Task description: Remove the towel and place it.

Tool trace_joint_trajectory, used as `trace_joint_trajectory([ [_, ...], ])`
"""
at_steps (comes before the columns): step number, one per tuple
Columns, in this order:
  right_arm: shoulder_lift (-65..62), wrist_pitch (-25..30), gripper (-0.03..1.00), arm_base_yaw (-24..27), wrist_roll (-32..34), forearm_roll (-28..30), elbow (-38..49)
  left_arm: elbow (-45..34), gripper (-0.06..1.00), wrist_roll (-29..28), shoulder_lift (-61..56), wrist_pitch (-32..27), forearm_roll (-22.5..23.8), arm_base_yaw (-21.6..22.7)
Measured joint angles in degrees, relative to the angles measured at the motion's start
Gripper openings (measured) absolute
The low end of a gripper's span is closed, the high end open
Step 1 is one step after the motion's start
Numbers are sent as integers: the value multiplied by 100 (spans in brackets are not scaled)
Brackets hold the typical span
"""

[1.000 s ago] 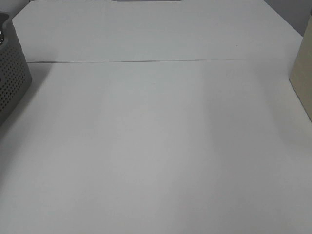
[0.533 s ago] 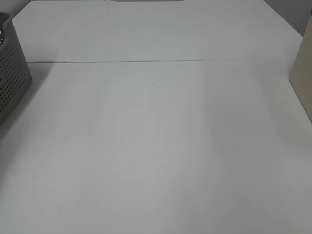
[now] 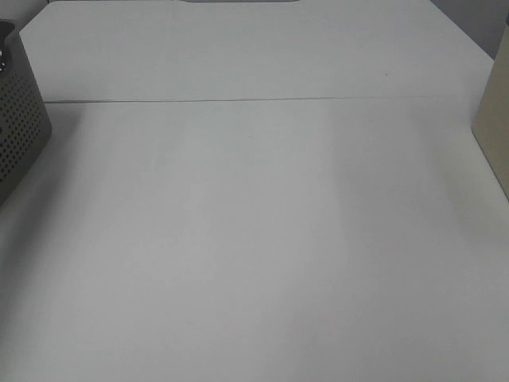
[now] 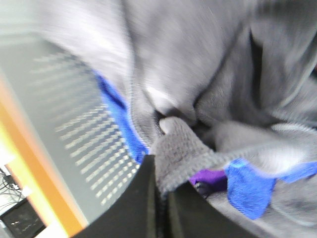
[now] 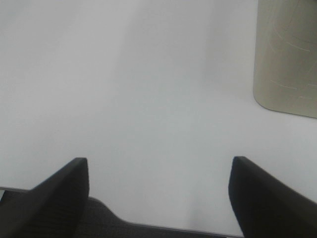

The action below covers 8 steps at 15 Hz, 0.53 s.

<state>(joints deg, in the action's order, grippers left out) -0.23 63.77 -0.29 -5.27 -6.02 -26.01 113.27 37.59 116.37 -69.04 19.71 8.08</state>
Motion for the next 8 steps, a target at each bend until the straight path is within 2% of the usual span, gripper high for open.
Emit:
trace_joint_trajectory([
  [3, 0, 0, 75, 0, 0, 0, 0, 6, 0, -653, -837, -23, -516, -57],
  [5, 0, 0, 75, 0, 0, 0, 0, 6, 0, -837, -1501, -40, -905, -57],
  [8, 0, 0, 75, 0, 0, 0, 0, 6, 0, -865, -2229, -63, -1169, -57],
])
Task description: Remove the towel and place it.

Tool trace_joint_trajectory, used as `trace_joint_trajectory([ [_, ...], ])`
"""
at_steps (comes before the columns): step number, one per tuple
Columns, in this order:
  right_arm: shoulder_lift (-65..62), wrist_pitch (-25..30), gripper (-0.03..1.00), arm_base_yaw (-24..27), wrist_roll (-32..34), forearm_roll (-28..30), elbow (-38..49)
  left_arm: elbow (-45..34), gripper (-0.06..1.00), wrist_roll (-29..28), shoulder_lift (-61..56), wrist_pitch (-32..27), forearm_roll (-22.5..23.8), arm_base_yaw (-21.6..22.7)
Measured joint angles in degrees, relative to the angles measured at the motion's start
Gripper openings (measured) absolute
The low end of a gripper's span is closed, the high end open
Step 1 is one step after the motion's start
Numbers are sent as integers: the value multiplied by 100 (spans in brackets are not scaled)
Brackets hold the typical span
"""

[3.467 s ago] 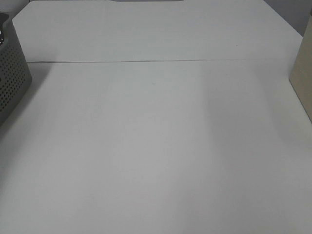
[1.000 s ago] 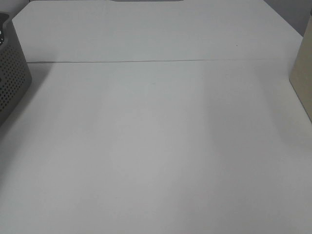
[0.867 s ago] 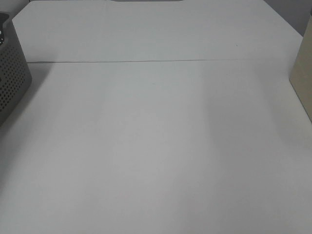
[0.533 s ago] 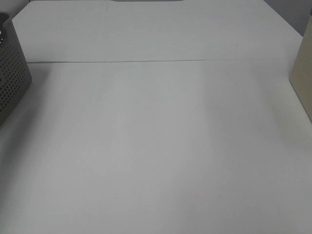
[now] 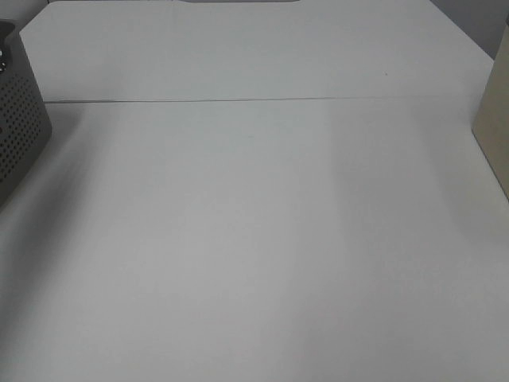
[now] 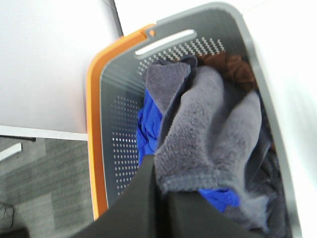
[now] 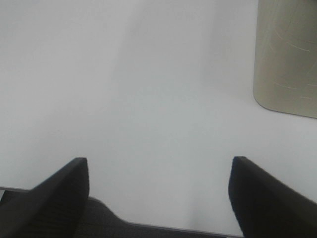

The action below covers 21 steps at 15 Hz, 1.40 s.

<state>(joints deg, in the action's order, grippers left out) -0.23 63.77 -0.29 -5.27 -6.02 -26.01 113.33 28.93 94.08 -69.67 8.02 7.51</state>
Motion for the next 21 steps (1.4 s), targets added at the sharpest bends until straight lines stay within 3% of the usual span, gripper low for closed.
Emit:
trace_joint_trajectory([
  [5, 0, 0, 75, 0, 0, 0, 0, 0, 0, 0, -831, -17, -1398, 0],
  [8, 0, 0, 75, 0, 0, 0, 0, 0, 0, 0, -917, -52, -1862, -178],
  [10, 0, 0, 75, 0, 0, 0, 0, 0, 0, 0, -917, -52, -2040, -779],
  [13, 40, -149, 75, 0, 0, -29, -40, 0, 0, 6, -917, -52, -2051, -2023],
  [14, 584, -642, 75, 0, -487, -481, -103, 0, 0, 6, -917, -52, -2063, -2802],
  [15, 957, -1112, 75, 0, -1278, -1054, -115, 0, 0, 6, -917, -52, -2057, -3134],
  [17, 1942, -1690, 75, 0, -3300, -2767, -120, 0, 0, 6, -917, -69, -2028, -3701],
  [18, 2464, -1765, 75, 0, -4509, -3827, -120, 0, 0, 11, -917, -69, -2028, -3908],
  [19, 2762, -1770, 75, 0, -5094, -4349, -120, 0, 0, 17, -917, -69, -2028, -4005],
  [20, 3581, -1684, 75, 0, -6537, -5592, -120, 0, 0, 23, -917, -69, -2023, -4251],
  [21, 3856, -1639, 75, 0, -7036, -6010, -120, 0, 0, 23, -917, -69, -2023, -4303],
])
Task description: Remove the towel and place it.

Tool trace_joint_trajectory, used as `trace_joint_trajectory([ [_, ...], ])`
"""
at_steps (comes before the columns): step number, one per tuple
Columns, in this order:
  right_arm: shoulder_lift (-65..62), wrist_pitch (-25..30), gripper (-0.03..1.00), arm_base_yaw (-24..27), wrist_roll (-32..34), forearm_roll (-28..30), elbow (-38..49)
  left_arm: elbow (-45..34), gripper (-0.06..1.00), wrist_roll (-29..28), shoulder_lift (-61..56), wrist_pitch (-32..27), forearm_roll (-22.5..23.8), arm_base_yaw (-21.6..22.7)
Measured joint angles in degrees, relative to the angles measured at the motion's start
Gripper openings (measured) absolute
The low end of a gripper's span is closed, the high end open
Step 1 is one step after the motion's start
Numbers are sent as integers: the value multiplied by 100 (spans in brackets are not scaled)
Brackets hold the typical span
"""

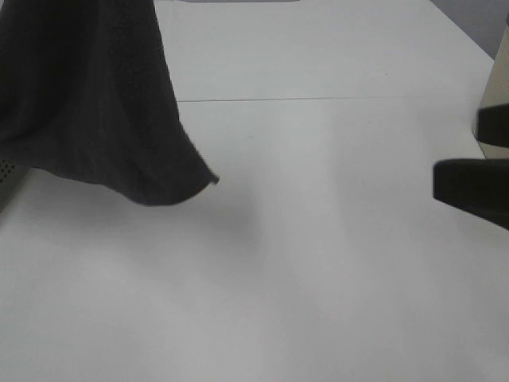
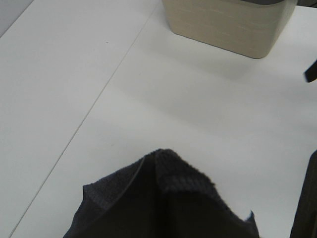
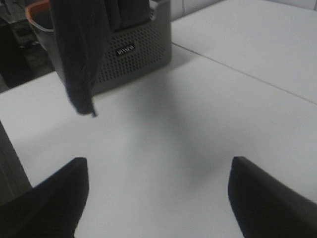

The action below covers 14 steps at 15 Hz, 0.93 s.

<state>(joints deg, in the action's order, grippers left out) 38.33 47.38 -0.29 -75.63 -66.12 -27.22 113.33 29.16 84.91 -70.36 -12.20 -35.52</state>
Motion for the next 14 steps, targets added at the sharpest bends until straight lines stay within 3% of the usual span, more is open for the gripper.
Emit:
trace_joint_trajectory([
  [2, 940, 138, 78, 0, -1461, -1324, -11, 0, 0, 0, 0, 0, 0, -195],
  [4, 1799, 498, 81, -6, -2550, -2183, -11, 0, 0, 0, 0, 0, 0, -315],
  [7, 3231, 1289, 81, -785, -3873, -3191, -29, 0, 0, 0, 0, -6, 0, -344],
  [9, 3976, 1054, 82, -1547, -4057, -3266, -258, 0, 0, 0, 0, -6, 0, -344],
  [11, 4429, 796, 81, -1891, -4057, -3266, -630, 0, 0, 0, 0, -6, -11, -344],
  [14, 5122, 1049, 81, -2023, -4051, -3340, -1272, 0, 0, -6, 0, -6, -17, -344],
])
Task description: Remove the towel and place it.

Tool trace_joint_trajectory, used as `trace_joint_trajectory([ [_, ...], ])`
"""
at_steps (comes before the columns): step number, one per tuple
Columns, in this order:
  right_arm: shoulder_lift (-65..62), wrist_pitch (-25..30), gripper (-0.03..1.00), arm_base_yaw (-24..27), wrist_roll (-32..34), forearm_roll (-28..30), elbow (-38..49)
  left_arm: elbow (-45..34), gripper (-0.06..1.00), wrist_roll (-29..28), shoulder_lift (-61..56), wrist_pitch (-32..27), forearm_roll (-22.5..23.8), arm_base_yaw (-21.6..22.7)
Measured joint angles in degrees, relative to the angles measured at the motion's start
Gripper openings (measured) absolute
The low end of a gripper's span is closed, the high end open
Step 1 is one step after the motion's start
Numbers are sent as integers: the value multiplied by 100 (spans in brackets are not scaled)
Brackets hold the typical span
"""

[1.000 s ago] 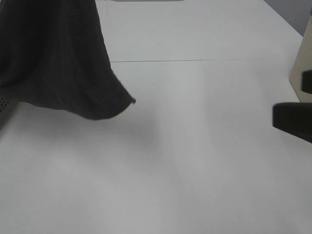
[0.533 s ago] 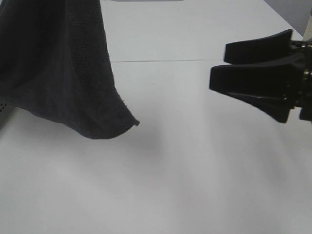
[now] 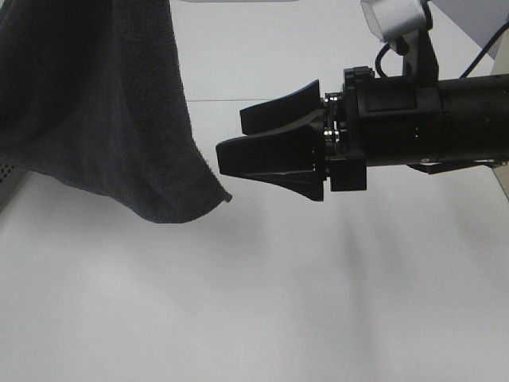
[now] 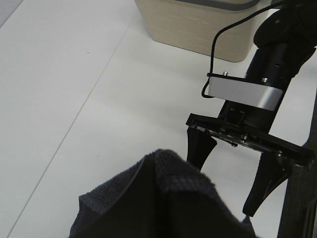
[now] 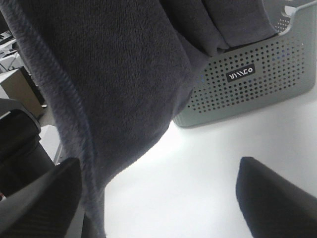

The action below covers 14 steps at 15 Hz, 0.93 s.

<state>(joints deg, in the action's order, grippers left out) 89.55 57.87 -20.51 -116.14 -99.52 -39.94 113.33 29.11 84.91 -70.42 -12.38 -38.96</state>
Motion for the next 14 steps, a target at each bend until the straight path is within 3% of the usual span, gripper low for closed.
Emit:
trace_joint_trajectory([
  [3, 155, 46, 81, -693, 155, -34, -332, 0, 0, 0, 23, 29, 0, 0],
  [7, 155, 92, 78, -819, 470, 166, -344, 0, 0, 0, 178, 40, 11, 0],
  [10, 155, 115, 64, -819, 556, 407, -344, 0, 0, 0, 212, 69, 23, 0],
  [14, 155, 115, 35, -819, 625, 430, -344, 0, 0, 0, 246, 103, 34, 0],
])
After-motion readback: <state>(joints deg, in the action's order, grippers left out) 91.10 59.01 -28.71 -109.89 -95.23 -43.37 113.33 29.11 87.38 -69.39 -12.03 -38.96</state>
